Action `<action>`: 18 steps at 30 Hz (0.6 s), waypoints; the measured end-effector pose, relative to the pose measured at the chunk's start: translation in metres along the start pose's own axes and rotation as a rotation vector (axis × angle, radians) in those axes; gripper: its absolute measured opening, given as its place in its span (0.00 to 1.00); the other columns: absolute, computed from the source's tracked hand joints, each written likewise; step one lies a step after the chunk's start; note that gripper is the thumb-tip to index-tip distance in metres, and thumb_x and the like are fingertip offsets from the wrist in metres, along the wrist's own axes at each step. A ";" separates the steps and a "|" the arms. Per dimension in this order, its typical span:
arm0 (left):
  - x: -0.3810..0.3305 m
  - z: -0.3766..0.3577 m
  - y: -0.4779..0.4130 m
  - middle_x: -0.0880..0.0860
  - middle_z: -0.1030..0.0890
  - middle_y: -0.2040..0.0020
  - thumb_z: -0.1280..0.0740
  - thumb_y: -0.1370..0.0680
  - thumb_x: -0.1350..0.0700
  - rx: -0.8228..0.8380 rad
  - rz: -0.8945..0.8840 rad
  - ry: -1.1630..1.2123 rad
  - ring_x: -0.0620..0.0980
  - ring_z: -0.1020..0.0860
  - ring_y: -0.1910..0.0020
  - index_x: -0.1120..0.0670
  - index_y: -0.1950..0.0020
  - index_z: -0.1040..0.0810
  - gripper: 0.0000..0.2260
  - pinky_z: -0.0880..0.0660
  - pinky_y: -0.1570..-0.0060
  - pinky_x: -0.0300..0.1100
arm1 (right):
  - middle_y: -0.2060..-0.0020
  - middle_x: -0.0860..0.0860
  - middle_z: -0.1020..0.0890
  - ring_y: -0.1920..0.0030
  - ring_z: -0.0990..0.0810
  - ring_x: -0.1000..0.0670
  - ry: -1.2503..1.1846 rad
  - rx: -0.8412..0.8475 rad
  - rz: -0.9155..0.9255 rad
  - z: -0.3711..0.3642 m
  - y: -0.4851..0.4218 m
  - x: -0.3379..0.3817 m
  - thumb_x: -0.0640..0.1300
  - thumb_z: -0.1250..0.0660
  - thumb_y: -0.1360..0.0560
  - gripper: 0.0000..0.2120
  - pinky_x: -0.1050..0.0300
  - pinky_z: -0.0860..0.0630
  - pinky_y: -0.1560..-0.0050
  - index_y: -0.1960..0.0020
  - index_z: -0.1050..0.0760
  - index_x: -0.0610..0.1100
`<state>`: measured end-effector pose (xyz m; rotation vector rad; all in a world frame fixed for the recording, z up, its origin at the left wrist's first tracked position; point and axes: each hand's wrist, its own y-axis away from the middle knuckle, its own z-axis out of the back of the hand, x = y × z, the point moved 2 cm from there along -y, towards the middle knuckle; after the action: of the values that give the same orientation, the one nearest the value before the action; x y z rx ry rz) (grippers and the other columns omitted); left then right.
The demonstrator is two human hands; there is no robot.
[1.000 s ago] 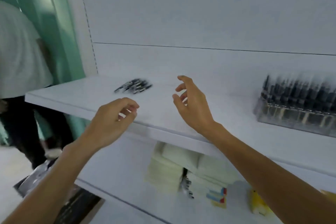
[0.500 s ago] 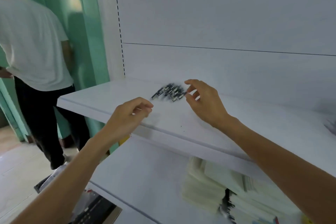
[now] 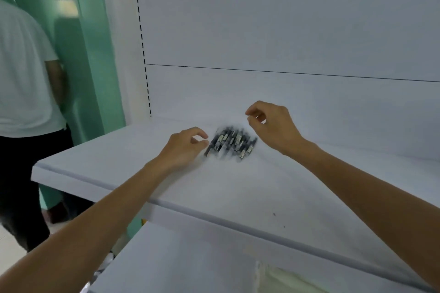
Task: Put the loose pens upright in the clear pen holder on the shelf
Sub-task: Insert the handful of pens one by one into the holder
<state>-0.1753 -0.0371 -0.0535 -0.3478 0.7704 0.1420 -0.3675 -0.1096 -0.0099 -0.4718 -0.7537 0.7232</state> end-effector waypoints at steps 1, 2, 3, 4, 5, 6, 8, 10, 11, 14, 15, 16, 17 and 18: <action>0.002 -0.003 -0.012 0.51 0.23 0.51 0.38 0.22 0.49 0.021 0.027 -0.001 0.44 0.26 0.60 0.49 0.46 0.25 0.07 0.33 0.64 0.33 | 0.56 0.51 0.21 0.57 0.23 0.52 0.005 -0.005 -0.009 -0.005 -0.003 0.001 0.38 0.37 0.24 0.07 0.59 0.25 0.51 0.48 0.23 0.40; 0.004 -0.007 -0.023 0.52 0.23 0.50 0.38 0.22 0.47 0.039 0.051 -0.006 0.46 0.25 0.59 0.50 0.46 0.25 0.10 0.33 0.63 0.36 | 0.57 0.51 0.21 0.57 0.23 0.51 0.011 -0.007 -0.018 -0.011 -0.006 0.002 0.38 0.37 0.24 0.07 0.59 0.25 0.51 0.48 0.23 0.40; 0.005 -0.010 -0.033 0.52 0.23 0.50 0.39 0.22 0.45 0.055 0.063 -0.011 0.47 0.25 0.57 0.52 0.46 0.26 0.12 0.33 0.63 0.38 | 0.57 0.52 0.21 0.57 0.22 0.51 0.021 -0.006 -0.028 -0.016 -0.010 0.004 0.37 0.38 0.24 0.07 0.58 0.25 0.50 0.48 0.23 0.41; 0.004 -0.014 -0.042 0.52 0.24 0.50 0.39 0.22 0.44 0.074 0.062 -0.018 0.48 0.26 0.56 0.54 0.46 0.27 0.14 0.32 0.62 0.39 | 0.57 0.52 0.22 0.56 0.22 0.51 0.035 0.001 -0.043 -0.021 -0.013 0.006 0.37 0.38 0.24 0.08 0.57 0.24 0.50 0.47 0.23 0.41; 0.003 -0.017 -0.050 0.51 0.25 0.52 0.38 0.23 0.44 0.100 0.052 -0.026 0.49 0.27 0.55 0.55 0.47 0.28 0.15 0.32 0.61 0.40 | 0.57 0.52 0.22 0.56 0.22 0.50 0.053 0.013 -0.061 -0.026 -0.016 0.008 0.37 0.38 0.24 0.08 0.57 0.24 0.50 0.47 0.23 0.41; 0.002 -0.020 -0.055 0.50 0.26 0.55 0.38 0.23 0.44 0.132 0.041 -0.037 0.49 0.28 0.55 0.55 0.48 0.29 0.14 0.33 0.61 0.40 | 0.57 0.51 0.22 0.55 0.22 0.50 0.074 0.033 -0.086 -0.031 -0.020 0.009 0.37 0.38 0.24 0.09 0.56 0.24 0.50 0.46 0.23 0.41; 0.003 -0.024 -0.065 0.48 0.30 0.62 0.37 0.23 0.47 0.195 0.023 -0.063 0.48 0.29 0.58 0.56 0.53 0.31 0.13 0.35 0.64 0.39 | 0.57 0.51 0.22 0.55 0.22 0.50 0.102 0.073 -0.153 -0.039 -0.026 0.009 0.38 0.38 0.24 0.09 0.55 0.24 0.50 0.46 0.23 0.41; 0.006 -0.021 -0.073 0.50 0.30 0.67 0.35 0.24 0.47 0.248 0.000 -0.105 0.47 0.30 0.65 0.57 0.59 0.29 0.14 0.36 0.68 0.37 | 0.57 0.51 0.22 0.55 0.23 0.50 0.099 0.070 -0.211 -0.045 -0.030 0.008 0.38 0.38 0.25 0.08 0.56 0.25 0.51 0.47 0.23 0.41; 0.008 -0.019 -0.077 0.51 0.28 0.69 0.34 0.25 0.47 0.278 -0.007 -0.123 0.47 0.30 0.67 0.58 0.61 0.28 0.14 0.35 0.68 0.37 | 0.57 0.51 0.22 0.55 0.23 0.50 0.094 0.063 -0.233 -0.048 -0.031 0.008 0.38 0.38 0.25 0.08 0.57 0.25 0.51 0.47 0.23 0.41; 0.017 -0.012 -0.083 0.53 0.23 0.70 0.30 0.28 0.52 0.360 0.006 -0.115 0.44 0.27 0.77 0.60 0.60 0.20 0.11 0.28 0.69 0.36 | 0.56 0.51 0.22 0.55 0.23 0.51 0.113 0.063 -0.272 -0.059 -0.030 0.008 0.38 0.38 0.25 0.08 0.58 0.25 0.51 0.47 0.23 0.41; 0.018 -0.010 -0.083 0.53 0.23 0.72 0.29 0.29 0.53 0.373 0.002 -0.114 0.43 0.28 0.80 0.61 0.59 0.18 0.11 0.28 0.69 0.36 | 0.56 0.51 0.22 0.55 0.23 0.51 0.117 0.061 -0.277 -0.062 -0.030 0.009 0.38 0.38 0.25 0.08 0.58 0.25 0.51 0.47 0.23 0.41; 0.017 -0.007 -0.083 0.52 0.24 0.73 0.29 0.29 0.53 0.383 -0.009 -0.129 0.43 0.29 0.81 0.62 0.58 0.18 0.11 0.28 0.69 0.36 | 0.57 0.51 0.22 0.55 0.23 0.51 0.117 0.057 -0.281 -0.065 -0.029 0.010 0.38 0.38 0.25 0.08 0.58 0.25 0.51 0.48 0.23 0.41; 0.017 -0.004 -0.083 0.51 0.25 0.75 0.28 0.29 0.53 0.395 -0.019 -0.150 0.43 0.29 0.80 0.61 0.59 0.19 0.10 0.28 0.69 0.36 | 0.57 0.51 0.22 0.55 0.23 0.51 0.122 0.059 -0.283 -0.069 -0.029 0.011 0.38 0.38 0.25 0.08 0.59 0.25 0.52 0.48 0.23 0.41; 0.017 -0.001 -0.082 0.51 0.26 0.75 0.28 0.28 0.54 0.406 -0.022 -0.172 0.44 0.29 0.78 0.60 0.61 0.21 0.10 0.29 0.70 0.36 | 0.58 0.51 0.22 0.55 0.23 0.51 0.138 0.073 -0.281 -0.072 -0.030 0.012 0.38 0.38 0.25 0.07 0.60 0.25 0.53 0.49 0.23 0.41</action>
<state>-0.1426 -0.1143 -0.0451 0.0415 0.6070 -0.0072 -0.2947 -0.1296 -0.0326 -0.3367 -0.6451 0.4493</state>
